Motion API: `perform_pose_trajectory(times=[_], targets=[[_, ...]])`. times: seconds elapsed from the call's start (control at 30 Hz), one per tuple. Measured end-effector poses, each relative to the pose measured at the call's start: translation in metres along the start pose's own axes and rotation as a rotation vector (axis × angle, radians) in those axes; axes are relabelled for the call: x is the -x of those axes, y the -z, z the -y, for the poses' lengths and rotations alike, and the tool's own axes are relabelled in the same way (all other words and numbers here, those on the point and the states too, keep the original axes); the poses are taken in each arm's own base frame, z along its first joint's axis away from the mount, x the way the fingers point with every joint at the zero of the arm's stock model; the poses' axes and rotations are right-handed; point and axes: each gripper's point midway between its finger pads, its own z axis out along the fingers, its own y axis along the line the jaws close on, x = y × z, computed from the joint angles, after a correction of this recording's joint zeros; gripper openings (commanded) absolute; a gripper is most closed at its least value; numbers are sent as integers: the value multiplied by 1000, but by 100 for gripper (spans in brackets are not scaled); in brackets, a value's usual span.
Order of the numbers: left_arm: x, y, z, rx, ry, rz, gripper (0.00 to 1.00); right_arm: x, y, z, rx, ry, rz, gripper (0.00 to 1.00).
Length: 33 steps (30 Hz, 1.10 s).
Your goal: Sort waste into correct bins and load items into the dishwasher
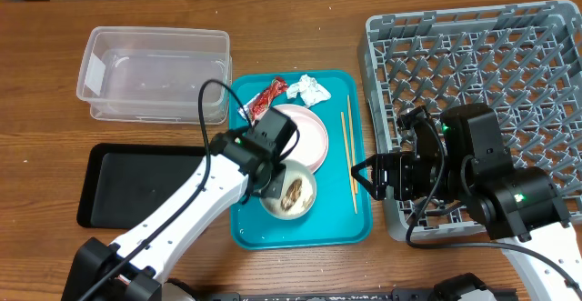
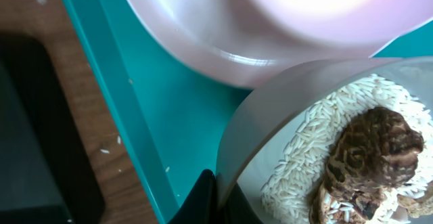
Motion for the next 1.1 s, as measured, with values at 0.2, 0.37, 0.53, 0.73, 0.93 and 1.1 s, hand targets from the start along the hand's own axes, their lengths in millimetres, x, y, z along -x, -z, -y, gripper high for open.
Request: perform_pose_trajectory(times=[0.2, 0.37, 0.53, 0.73, 0.93, 1.1], targets=[[-16, -16, -2, -5, -17, -40, 16, 0, 0, 0, 0, 0, 0, 94], [-15, -16, 1, -20, -35, -38, 60, 0, 0, 0, 0, 0, -1, 94], [-19, -12, 2, -26, -55, -63, 55, 0, 0, 0, 0, -1, 0, 94], [8, 31, 45, -200, -165, 2, 44, 0, 0, 0, 0, 1, 2, 94], [0, 44, 101, -273, -374, 77, 44, 2, 0, 0, 0, 5, 9, 95], [-12, 25, 105, -174, -377, 75, 44, 3, 0, 1, -5, 5, 13, 95]])
